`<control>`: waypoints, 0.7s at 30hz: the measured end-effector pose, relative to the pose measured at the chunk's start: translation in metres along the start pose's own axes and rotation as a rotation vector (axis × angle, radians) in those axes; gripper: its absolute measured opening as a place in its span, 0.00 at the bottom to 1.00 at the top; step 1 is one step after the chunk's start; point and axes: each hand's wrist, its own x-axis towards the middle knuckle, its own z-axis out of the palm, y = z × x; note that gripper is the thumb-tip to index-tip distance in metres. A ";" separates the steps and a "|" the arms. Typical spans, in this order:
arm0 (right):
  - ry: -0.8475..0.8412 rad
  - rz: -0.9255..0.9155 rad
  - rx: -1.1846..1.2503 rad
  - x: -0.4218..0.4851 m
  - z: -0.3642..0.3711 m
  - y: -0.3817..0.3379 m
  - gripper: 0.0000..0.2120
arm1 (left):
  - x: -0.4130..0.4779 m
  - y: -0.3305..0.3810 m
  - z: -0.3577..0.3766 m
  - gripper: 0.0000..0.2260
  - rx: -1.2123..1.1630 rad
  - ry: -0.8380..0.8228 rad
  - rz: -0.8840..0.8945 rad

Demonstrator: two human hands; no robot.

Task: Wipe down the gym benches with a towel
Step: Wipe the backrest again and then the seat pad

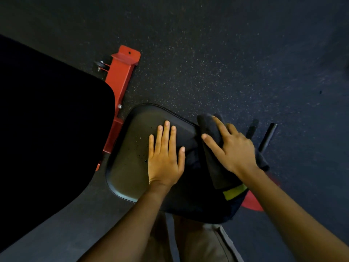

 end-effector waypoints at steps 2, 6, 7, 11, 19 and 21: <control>0.019 0.011 -0.020 0.012 0.001 -0.014 0.38 | 0.000 0.000 -0.001 0.25 -0.008 0.000 0.002; 0.023 -0.055 0.009 0.036 0.001 -0.046 0.33 | 0.001 -0.004 -0.002 0.24 -0.060 0.014 0.014; 0.029 -0.077 0.016 0.040 0.000 -0.054 0.32 | 0.000 -0.004 -0.003 0.23 -0.099 0.027 0.014; 0.032 -0.132 0.009 0.059 -0.001 -0.088 0.30 | -0.007 -0.012 -0.010 0.20 -0.218 0.115 -0.092; 0.230 -0.422 -0.250 0.075 0.011 -0.155 0.29 | -0.034 -0.043 -0.017 0.21 -0.238 0.212 -0.347; 0.276 -0.487 -0.299 0.073 0.018 -0.162 0.28 | -0.040 -0.049 -0.018 0.21 -0.251 0.246 -0.407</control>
